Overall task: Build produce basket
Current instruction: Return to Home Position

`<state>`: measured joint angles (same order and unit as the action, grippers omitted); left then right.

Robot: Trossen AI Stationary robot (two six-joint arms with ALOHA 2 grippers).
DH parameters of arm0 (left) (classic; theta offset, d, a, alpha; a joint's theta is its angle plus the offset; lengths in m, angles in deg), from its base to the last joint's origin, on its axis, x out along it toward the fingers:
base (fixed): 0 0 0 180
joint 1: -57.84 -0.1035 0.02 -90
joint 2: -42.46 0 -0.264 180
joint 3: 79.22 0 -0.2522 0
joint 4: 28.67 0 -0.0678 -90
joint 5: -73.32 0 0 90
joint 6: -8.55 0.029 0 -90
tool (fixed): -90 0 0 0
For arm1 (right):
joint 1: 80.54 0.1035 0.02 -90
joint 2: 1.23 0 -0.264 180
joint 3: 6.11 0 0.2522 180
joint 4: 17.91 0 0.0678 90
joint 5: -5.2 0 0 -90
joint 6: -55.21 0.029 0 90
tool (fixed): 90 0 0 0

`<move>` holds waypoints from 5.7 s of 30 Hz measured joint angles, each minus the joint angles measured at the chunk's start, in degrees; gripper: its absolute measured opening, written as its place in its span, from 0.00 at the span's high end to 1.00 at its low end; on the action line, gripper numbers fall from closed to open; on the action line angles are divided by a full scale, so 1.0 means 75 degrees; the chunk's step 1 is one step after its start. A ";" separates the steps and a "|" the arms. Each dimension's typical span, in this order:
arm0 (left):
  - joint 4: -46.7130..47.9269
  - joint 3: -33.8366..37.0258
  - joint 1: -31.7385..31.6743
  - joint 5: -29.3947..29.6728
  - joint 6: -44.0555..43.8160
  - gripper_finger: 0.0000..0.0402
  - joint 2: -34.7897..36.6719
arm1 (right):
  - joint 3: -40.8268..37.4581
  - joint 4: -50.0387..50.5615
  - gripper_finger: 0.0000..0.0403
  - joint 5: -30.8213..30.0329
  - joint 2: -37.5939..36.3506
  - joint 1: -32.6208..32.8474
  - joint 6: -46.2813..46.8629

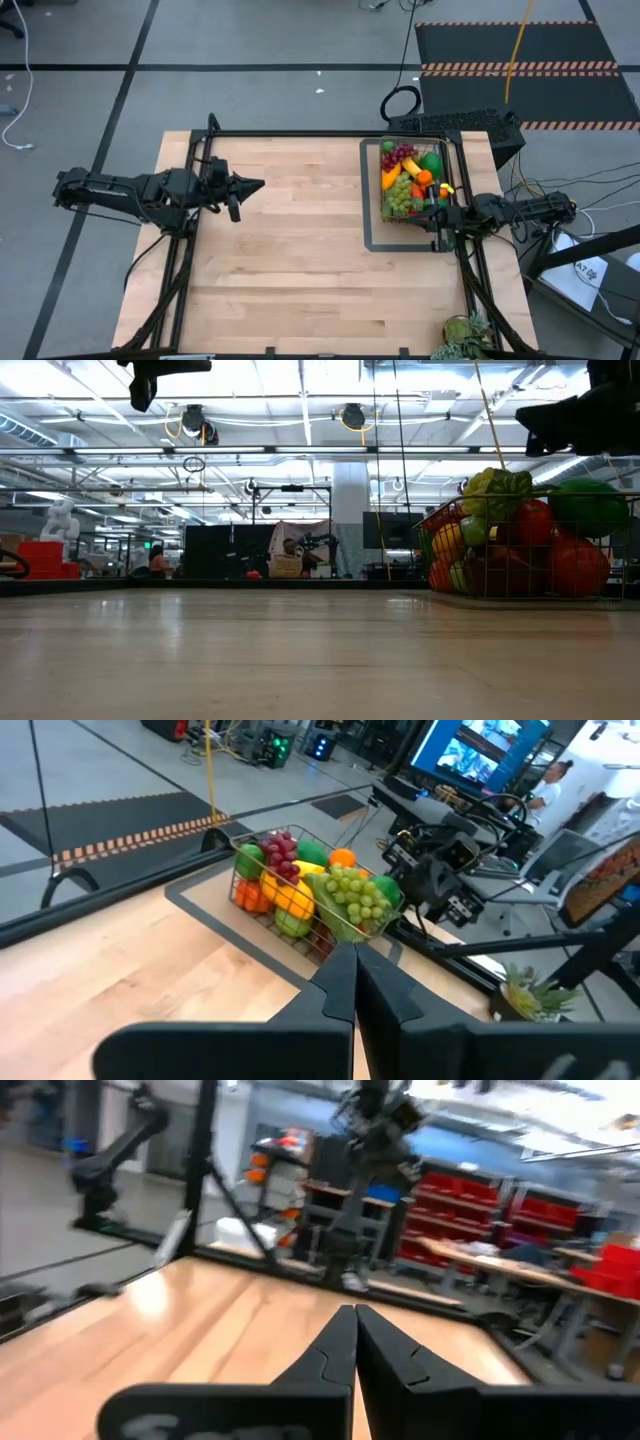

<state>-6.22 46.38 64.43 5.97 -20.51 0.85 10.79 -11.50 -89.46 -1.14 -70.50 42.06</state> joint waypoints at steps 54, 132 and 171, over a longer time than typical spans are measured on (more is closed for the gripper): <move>-0.0044 0.4424 0.0104 -0.2121 0.3823 1.00 0.5540 | -0.0003 0.0267 1.00 -0.0554 0.0074 -0.0181 -0.1545; -0.1419 0.5342 -0.1033 -0.2785 0.4636 0.92 0.5499 | -0.0003 0.0265 1.00 -0.0551 0.0077 -0.0178 -0.1545; -0.1422 0.5342 -0.1034 -0.2788 0.4638 0.92 0.5499 | -0.0003 0.0266 1.00 -0.0550 0.0074 -0.0178 -0.1545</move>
<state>-16.89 86.44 56.68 -14.94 14.28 42.10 10.77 -9.50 -93.58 -0.59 -71.83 30.48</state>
